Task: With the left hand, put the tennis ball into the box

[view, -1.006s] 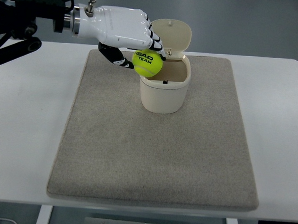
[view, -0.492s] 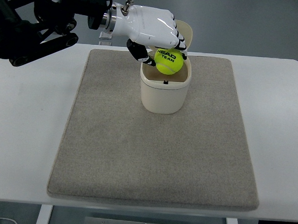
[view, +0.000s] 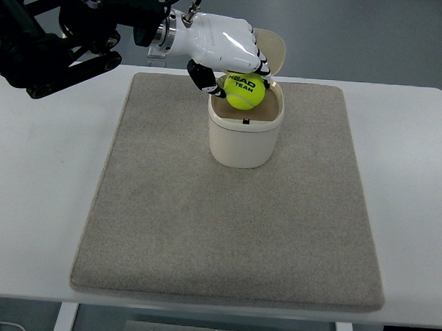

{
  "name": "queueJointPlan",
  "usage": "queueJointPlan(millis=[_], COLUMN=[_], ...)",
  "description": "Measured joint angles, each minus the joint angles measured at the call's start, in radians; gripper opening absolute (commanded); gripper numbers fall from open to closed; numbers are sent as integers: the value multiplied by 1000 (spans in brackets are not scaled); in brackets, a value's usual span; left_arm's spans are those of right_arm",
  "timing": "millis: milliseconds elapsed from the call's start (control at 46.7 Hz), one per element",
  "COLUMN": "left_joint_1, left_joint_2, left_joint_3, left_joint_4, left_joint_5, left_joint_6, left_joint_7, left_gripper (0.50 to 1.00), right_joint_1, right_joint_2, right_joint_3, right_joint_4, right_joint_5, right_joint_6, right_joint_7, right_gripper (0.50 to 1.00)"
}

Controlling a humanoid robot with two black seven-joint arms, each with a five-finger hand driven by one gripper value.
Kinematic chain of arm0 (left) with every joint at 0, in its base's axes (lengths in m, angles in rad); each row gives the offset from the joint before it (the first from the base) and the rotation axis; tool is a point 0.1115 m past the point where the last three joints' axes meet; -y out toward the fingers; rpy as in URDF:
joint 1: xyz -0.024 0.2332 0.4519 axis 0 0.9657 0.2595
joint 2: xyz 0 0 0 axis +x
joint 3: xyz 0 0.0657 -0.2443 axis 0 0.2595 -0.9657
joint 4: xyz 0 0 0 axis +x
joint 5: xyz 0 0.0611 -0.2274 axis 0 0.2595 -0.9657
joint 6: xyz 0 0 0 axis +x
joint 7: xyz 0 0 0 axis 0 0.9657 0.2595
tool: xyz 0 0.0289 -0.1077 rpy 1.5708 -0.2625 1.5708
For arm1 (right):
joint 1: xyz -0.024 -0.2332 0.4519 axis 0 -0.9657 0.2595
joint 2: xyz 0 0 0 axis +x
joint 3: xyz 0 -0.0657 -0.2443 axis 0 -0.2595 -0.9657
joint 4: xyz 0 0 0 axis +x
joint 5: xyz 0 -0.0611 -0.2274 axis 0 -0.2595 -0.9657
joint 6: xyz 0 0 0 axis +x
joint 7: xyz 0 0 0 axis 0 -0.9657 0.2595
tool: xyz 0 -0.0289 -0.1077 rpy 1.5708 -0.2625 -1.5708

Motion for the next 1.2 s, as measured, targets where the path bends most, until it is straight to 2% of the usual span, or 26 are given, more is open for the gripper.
queueJointPlan(millis=[107,150,235,321,407,492,770,1198], left_joint_1=[4,6,7,8,9,10,8,3], left_joint_2=[0,0,0,0,1,3,24,233], left_joint_3=[0,0,0,0,0,1,2,35], left_joint_4=[9,10,10,9,7,4,-10,-166], left_joint_5=[-3,-4,-10,-18,-27,-28,-28,-127], left_joint_6=[1,1,2,3,3,3,-1,-6], left_joint_7=[0,0,-1,-1,-1,-2,-2,-4], left_gripper=[505,548,711,743,805,846,857,857], right_joint_1=[0,0,0,0,0,0,0,0], right_joint_2=[0,0,0,0,0,0,0,0], right_joint_3=[0,0,0,0,0,0,0,0], right_joint_4=[0,0,0,0,0,0,0,0], right_joint_5=[0,0,0,0,0,0,0,0], right_joint_6=[0,0,0,0,0,0,0,0], right_joint_7=[0,0,0,0,0,0,0,0], right_gripper=[938,938,938,938,938,938,938,938])
